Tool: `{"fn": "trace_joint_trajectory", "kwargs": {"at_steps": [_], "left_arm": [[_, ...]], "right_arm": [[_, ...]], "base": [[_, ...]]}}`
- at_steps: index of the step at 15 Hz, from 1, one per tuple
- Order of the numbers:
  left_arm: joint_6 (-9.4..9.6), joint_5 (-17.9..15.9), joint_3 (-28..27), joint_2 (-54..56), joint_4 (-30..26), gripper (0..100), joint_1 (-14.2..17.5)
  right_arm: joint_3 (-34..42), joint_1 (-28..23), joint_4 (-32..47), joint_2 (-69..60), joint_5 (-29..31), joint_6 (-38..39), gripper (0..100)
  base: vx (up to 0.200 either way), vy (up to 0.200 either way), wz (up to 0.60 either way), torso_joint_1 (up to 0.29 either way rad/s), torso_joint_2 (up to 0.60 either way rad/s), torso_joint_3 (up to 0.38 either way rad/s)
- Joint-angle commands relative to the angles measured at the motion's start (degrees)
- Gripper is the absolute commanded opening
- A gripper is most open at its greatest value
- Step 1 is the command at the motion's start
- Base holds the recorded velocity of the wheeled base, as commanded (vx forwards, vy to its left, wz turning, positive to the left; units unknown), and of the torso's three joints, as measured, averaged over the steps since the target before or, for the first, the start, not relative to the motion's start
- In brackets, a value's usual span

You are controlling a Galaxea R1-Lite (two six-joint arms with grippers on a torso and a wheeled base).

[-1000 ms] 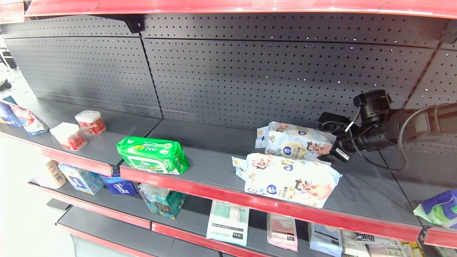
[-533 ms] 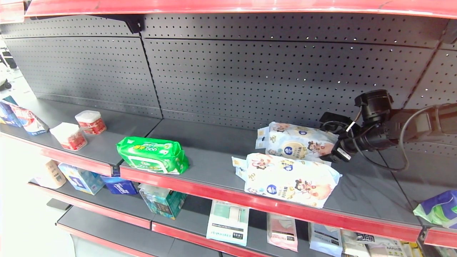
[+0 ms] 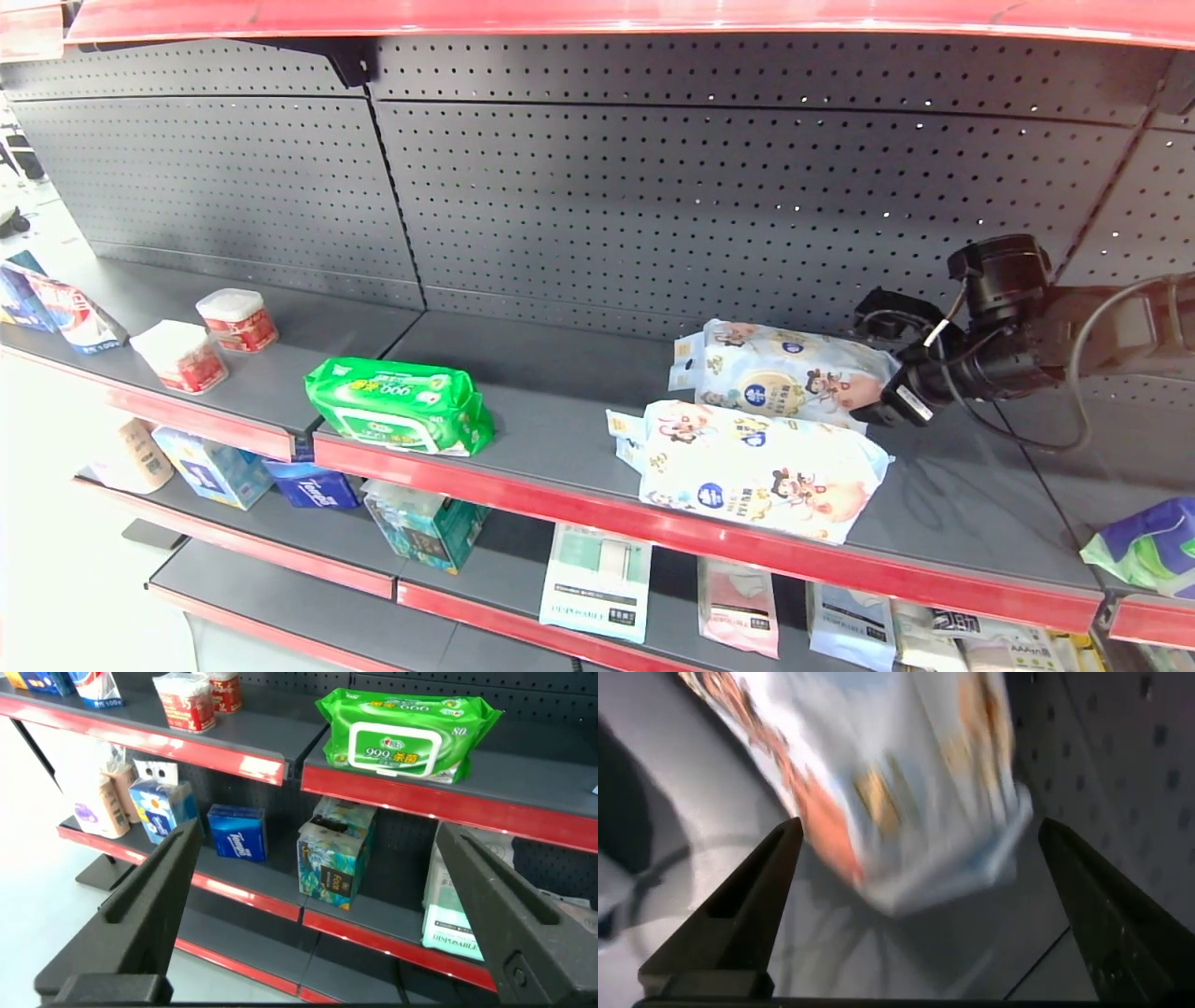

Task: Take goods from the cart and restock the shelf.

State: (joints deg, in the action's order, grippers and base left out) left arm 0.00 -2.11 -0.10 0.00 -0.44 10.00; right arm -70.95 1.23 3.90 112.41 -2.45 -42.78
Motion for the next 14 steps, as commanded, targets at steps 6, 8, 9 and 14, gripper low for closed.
{"fn": "trace_joint_trajectory", "kwargs": {"at_steps": [6, 8, 9, 14], "left_arm": [[0.00, 0.0, 0.0, 0.0, 0.0, 100, 0.1], [0.00, 0.0, 0.0, 0.0, 0.0, 100, 0.0], [0.00, 0.0, 0.0, 0.0, 0.0, 100, 0.0], [0.00, 0.0, 0.0, 0.0, 0.0, 100, 0.0]], "right_arm": [[17.0, -4.7, -0.3, -23.2, 0.0, 20.5, 100], [23.8, -4.2, -0.3, -34.2, 0.1, 31.4, 100], [28.1, -4.1, -0.6, -40.3, 0.1, 33.8, 100], [50.5, -5.4, -2.4, -79.6, 2.4, 32.5, 100]], "base": [[0.000, 0.000, 0.00, 0.000, 0.00, 0.000], [0.000, 0.000, 0.00, 0.000, 0.00, 0.000], [0.000, 0.000, 0.00, 0.000, 0.00, 0.000], [0.000, 0.000, 0.00, 0.000, 0.00, 0.000]]}}
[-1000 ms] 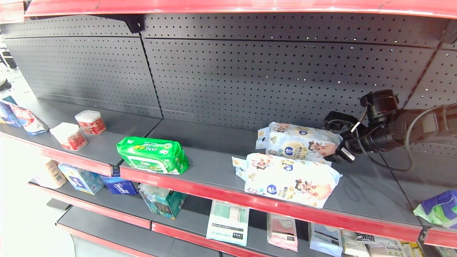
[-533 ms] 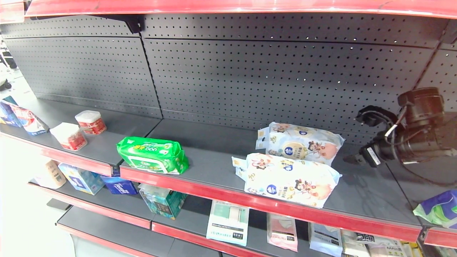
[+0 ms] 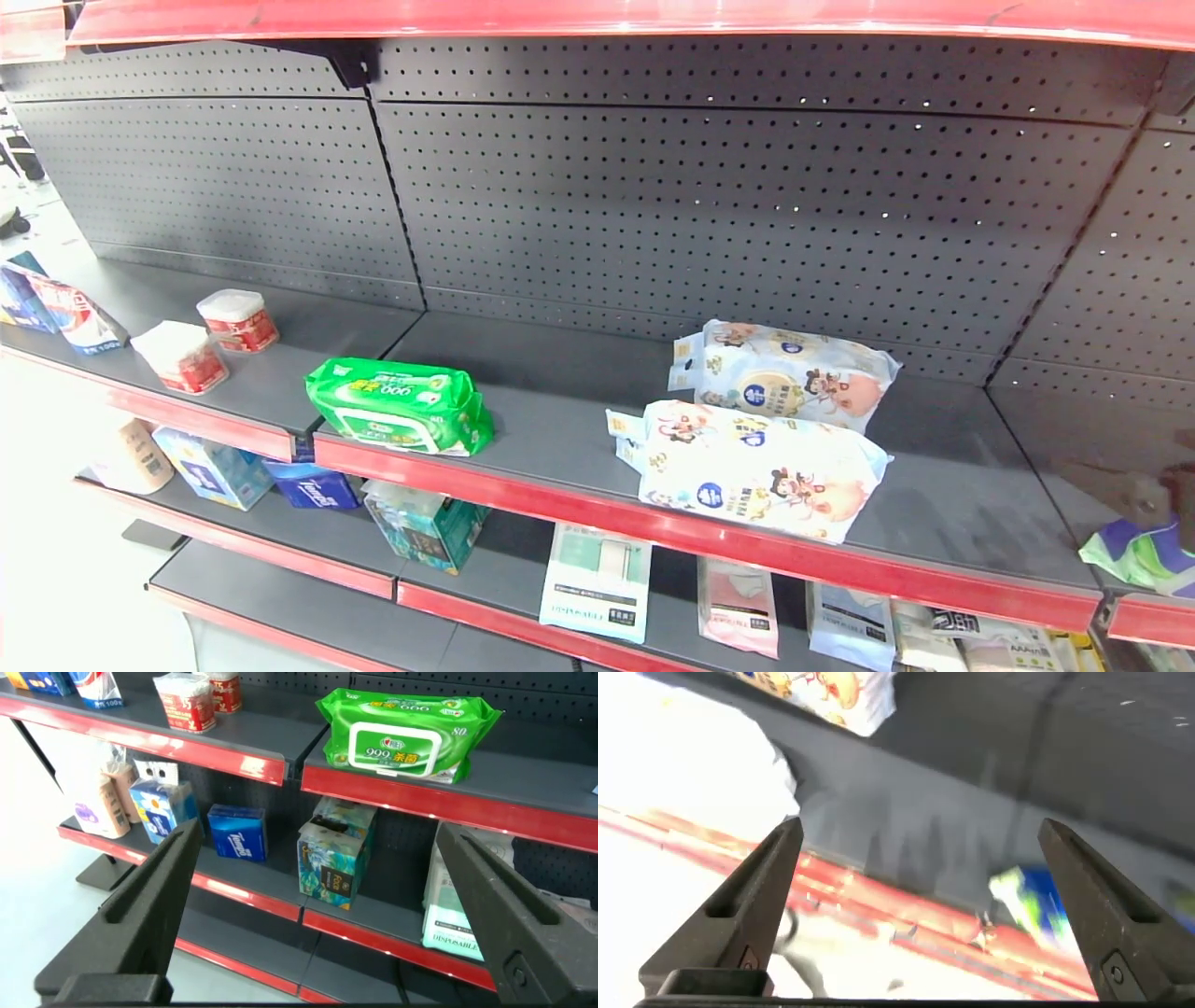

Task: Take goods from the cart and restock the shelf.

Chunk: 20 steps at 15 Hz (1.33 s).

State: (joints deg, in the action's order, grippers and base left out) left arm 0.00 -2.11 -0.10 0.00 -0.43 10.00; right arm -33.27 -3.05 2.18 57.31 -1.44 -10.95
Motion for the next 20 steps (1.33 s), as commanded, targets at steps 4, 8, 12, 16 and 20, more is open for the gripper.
{"fn": "trace_joint_trajectory", "kwargs": {"at_steps": [4, 8, 12, 16, 20], "left_arm": [[0.00, 0.0, 0.0, 0.0, 0.0, 100, 0.1], [0.00, 0.0, 0.0, 0.0, 0.0, 100, 0.1], [0.00, 0.0, 0.0, 0.0, 0.0, 100, 0.1], [-0.09, -0.4, 0.0, 0.0, 0.0, 100, 0.1], [0.00, -0.4, 0.0, 0.0, 0.0, 100, 0.0]], "right_arm": [[23.5, -0.5, -0.1, -43.9, 1.1, 1.3, 100], [31.2, -0.6, -1.0, -51.9, 1.5, 2.4, 100], [31.6, 3.1, -1.3, -57.3, 1.4, 8.7, 100], [33.3, 3.1, -2.0, -57.3, 0.8, 11.5, 100], [33.3, 3.1, -2.1, -57.3, 0.7, 11.9, 100]], "base": [[0.000, 0.000, 0.00, 0.000, 0.00, 0.000], [0.000, 0.000, 0.00, 0.000, 0.00, 0.000], [0.000, 0.000, 0.00, 0.000, 0.00, 0.000], [0.000, 0.000, 0.00, 0.000, 0.00, 0.000], [0.000, 0.000, 0.00, 0.000, 0.00, 0.000]]}}
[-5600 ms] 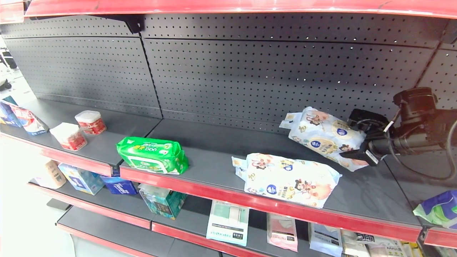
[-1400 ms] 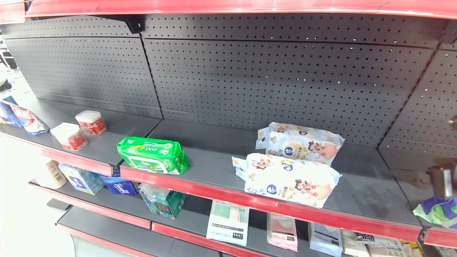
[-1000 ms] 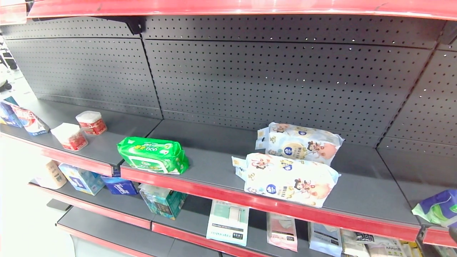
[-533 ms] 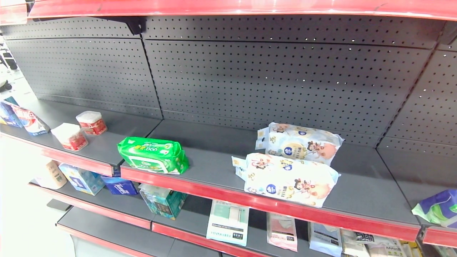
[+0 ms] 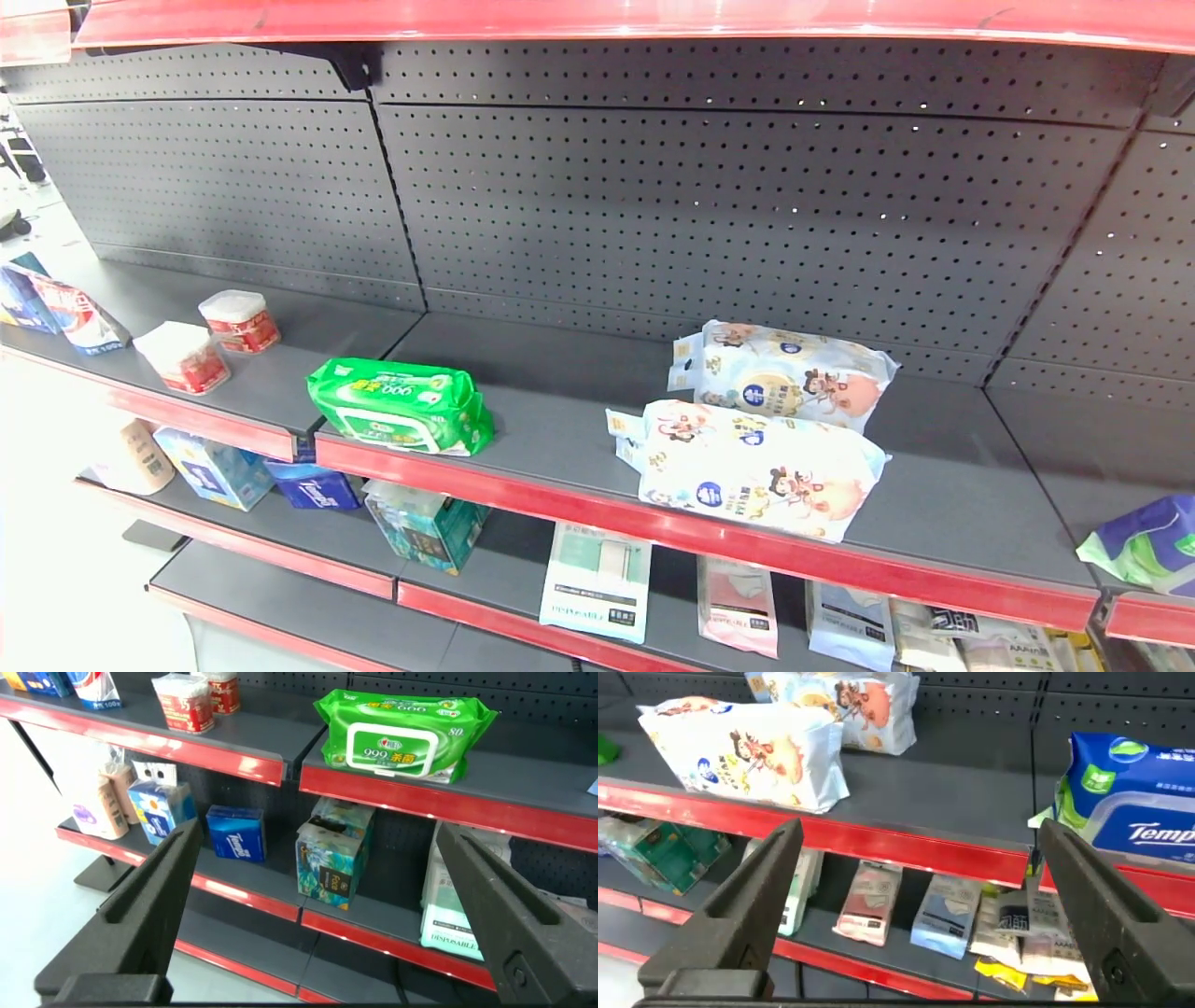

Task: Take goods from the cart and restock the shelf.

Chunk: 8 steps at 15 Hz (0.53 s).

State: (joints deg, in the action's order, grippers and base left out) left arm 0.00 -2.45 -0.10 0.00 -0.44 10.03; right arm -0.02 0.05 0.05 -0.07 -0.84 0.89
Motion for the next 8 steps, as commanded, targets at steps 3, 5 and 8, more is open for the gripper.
{"fn": "trace_joint_trajectory", "kwargs": {"at_steps": [3, 5, 8], "left_arm": [[0.00, 0.0, 0.0, 0.0, 0.0, 100, 0.0], [0.09, 0.0, 0.0, 0.0, 0.1, 100, 0.1], [0.09, 0.0, 0.0, 0.0, 0.1, 100, 0.1]], "right_arm": [[0.0, 0.0, 0.0, 0.1, 0.2, 0.1, 100], [0.0, 0.0, 0.0, 0.1, 0.1, 0.1, 100], [0.0, 0.0, 0.0, 0.1, 0.1, 0.3, 100]], "base": [[0.000, 0.000, 0.00, 0.000, 0.00, 0.000], [0.000, 0.000, 0.00, 0.000, 0.00, 0.000], [0.000, 0.000, -0.60, 0.002, 0.00, 0.002]]}}
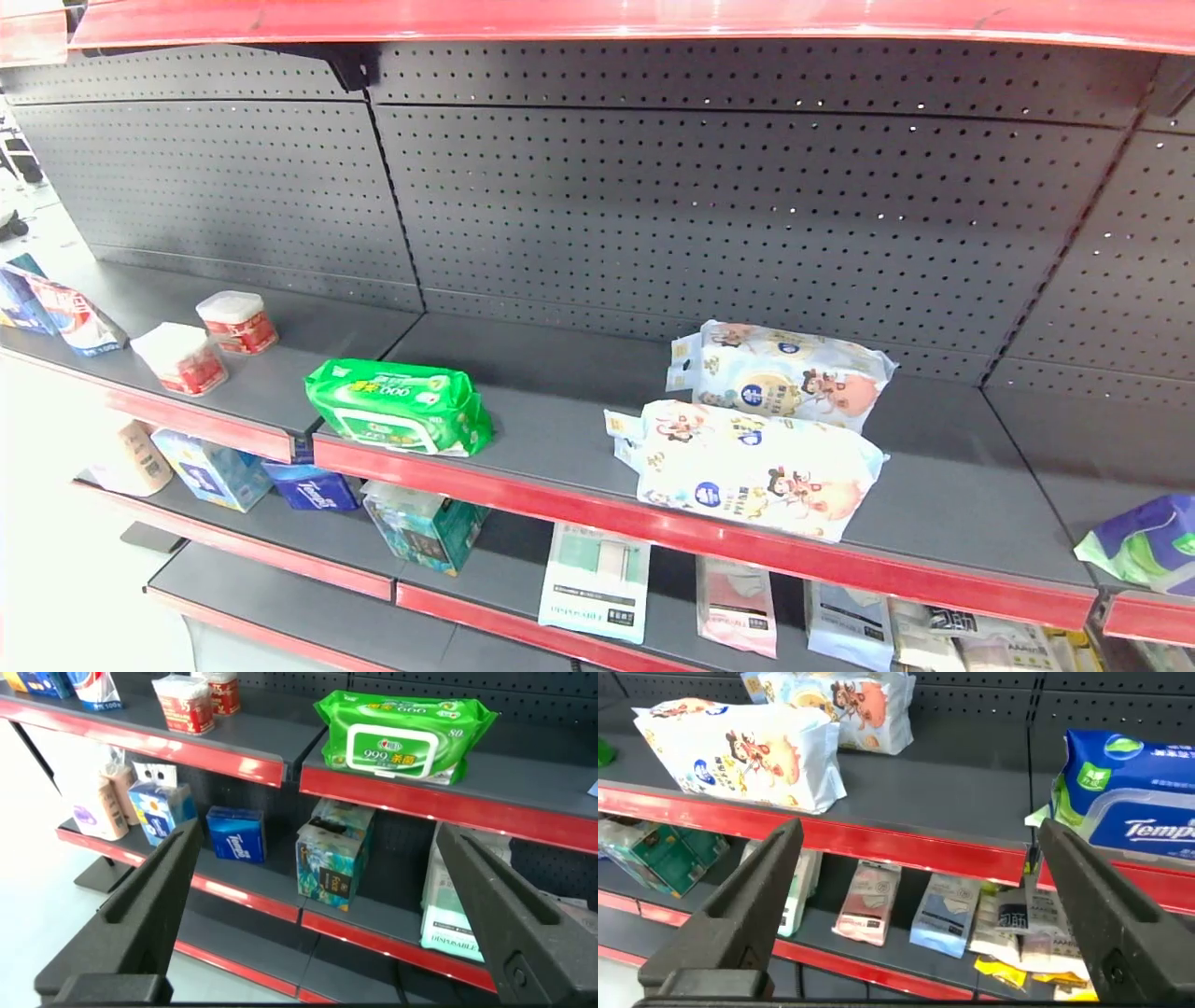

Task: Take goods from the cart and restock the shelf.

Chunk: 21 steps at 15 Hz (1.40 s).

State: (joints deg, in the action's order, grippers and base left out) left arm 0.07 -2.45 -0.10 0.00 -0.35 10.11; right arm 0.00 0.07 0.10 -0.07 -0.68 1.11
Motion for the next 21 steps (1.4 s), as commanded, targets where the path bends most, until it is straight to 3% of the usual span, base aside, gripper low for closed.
{"fn": "trace_joint_trajectory", "kwargs": {"at_steps": [1, 6, 10, 11, 12, 13, 14, 15, 16, 17, 19, 21], "left_arm": [[0.01, 0.0, 0.0, 0.0, -0.1, 100, 0.0], [-0.07, 0.0, 0.0, 0.0, 0.0, 100, 0.0], [-0.07, -0.1, -0.1, 0.0, -0.2, 100, -0.1], [0.89, -0.7, -0.2, 0.0, -0.1, 100, -0.5], [3.09, -1.8, -0.2, -0.3, -0.1, 100, -4.3], [3.27, -1.4, -3.7, -4.1, 0.0, 100, -8.4], [-1.04, 0.3, -15.9, -20.0, 0.7, 100, -8.8], [-5.43, 1.5, -21.7, -27.1, 1.8, 100, -8.0], [-7.46, 5.5, -34.7, -43.8, 4.0, 100, -6.5], [-7.10, 7.9, -38.1, -51.1, 4.0, 100, -6.5], [-6.75, 9.6, -40.2, -63.9, 4.4, 100, -7.1], [-6.75, 10.6, -39.9, -70.6, 3.9, 100, -11.5]], "right_arm": [[0.0, 0.0, 0.0, 0.1, 0.0, -0.1, 100], [0.0, 0.0, 0.0, 0.1, 0.0, -0.2, 100], [0.0, 0.0, 0.0, 0.1, 0.0, -0.4, 100], [0.0, 0.0, 0.0, 0.1, -0.1, -0.5, 100], [0.0, 0.0, 0.0, 0.1, -0.1, -0.5, 100], [0.0, 0.0, 0.0, 0.1, -0.1, -0.7, 100], [0.0, 0.0, 0.0, 0.1, 0.0, -0.8, 100], [0.0, 0.0, 0.0, 0.1, 0.0, -0.9, 100], [0.0, 0.0, 0.0, 0.1, -0.1, -0.9, 100], [0.0, 0.0, 0.0, 0.1, 0.0, -0.9, 100], [0.0, 0.0, 0.0, 0.1, 0.0, -0.8, 100], [0.0, 0.0, 0.0, 0.1, 0.0, -0.9, 100]], "base": [[0.000, 0.000, -0.60, -0.002, 0.00, 0.002], [0.000, 0.000, -0.60, 0.006, 0.00, 0.001], [0.000, 0.000, 0.00, 0.000, 0.00, 0.000], [0.000, 0.000, 0.00, 0.000, 0.00, 0.000], [0.000, 0.000, 0.00, 0.000, 0.00, 0.000], [0.000, 0.000, 0.00, 0.000, 0.00, 0.000], [0.000, 0.000, 0.00, 0.000, 0.00, 0.000], [0.000, 0.000, 0.00, 0.000, 0.00, 0.000], [0.000, 0.000, 0.00, 0.000, 0.00, 0.000], [0.000, 0.000, 0.00, 0.000, 0.00, 0.000], [0.000, 0.000, 0.00, 0.000, 0.00, 0.000], [0.000, 0.000, 0.00, 0.000, 0.00, 0.000]]}}
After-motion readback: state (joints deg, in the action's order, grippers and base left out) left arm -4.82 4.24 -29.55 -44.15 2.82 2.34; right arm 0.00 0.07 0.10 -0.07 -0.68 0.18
